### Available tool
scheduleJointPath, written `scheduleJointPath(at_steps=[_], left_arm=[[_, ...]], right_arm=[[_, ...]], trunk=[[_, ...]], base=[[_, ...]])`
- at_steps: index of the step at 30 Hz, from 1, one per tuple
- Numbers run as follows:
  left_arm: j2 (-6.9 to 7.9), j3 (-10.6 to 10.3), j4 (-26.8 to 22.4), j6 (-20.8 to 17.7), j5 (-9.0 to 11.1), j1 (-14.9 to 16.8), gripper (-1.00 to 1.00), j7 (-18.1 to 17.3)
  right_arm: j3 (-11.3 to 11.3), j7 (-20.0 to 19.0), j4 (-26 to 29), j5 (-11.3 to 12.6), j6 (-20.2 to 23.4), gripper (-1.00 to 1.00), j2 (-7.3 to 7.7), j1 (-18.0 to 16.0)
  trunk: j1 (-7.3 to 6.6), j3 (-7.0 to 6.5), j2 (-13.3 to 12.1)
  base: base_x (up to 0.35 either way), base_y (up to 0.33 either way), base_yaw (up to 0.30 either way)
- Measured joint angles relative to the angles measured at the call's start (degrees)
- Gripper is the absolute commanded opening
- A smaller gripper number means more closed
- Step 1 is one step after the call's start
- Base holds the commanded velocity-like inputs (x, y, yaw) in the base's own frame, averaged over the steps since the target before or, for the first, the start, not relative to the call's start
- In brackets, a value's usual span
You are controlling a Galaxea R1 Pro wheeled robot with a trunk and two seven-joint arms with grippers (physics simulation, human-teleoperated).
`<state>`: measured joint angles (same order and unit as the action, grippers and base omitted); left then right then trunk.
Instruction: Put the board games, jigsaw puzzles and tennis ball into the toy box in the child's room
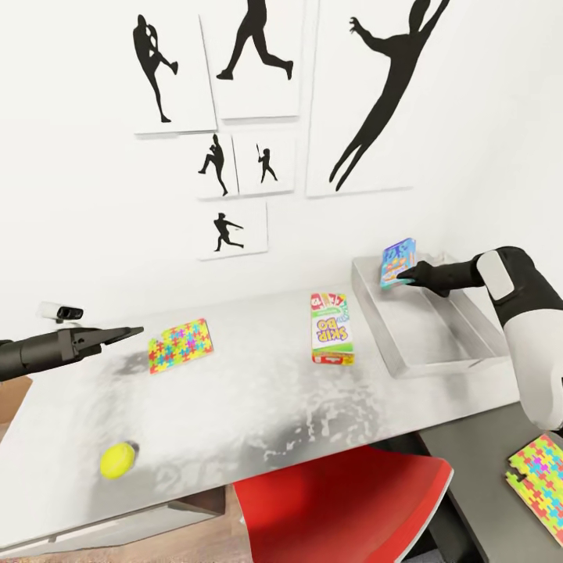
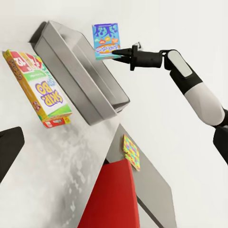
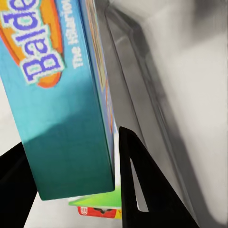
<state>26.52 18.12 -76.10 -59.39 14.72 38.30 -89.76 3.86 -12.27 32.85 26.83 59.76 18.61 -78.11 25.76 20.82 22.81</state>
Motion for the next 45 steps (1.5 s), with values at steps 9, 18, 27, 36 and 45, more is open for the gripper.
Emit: scheduleJointPath(at_steps=[9,18,27,36,45], left_arm=[[-0.02,0.0,0.0,0.0,0.0,0.1,1.00,0.0],[-0.16,0.0,0.0,0.0,0.0,0.1,1.00,0.0],[-0.15,0.0,0.0,0.0,0.0,0.1,1.00,0.0],[-0.09,-0.1,0.0,0.0,0.0,0.1,1.00,0.0],[-0.15,0.0,0.0,0.0,0.0,0.1,1.00,0.0]], right_arm=[[0.0,0.0,0.1,-0.1,0.0,-1.00,0.86,-0.6],[0.0,0.1,0.1,-0.1,0.0,-1.00,1.18,-1.7],[0.0,0.1,0.1,-0.1,0.0,-1.00,1.19,-1.8],[-0.1,0.0,0.1,-0.1,0.0,-1.00,1.27,-1.8],[0.0,0.0,0.1,-0.1,0.0,-1.00,1.30,-1.8]], trunk=[[0.00,0.85,0.0],[0.00,1.69,0.0],[0.00,2.54,0.0],[0.00,3.38,0.0],[0.00,4.23,0.0]], base=[[0.000,0.000,0.000],[0.000,0.000,0.000],[0.000,0.000,0.000],[0.000,0.000,0.000],[0.000,0.000,0.000]])
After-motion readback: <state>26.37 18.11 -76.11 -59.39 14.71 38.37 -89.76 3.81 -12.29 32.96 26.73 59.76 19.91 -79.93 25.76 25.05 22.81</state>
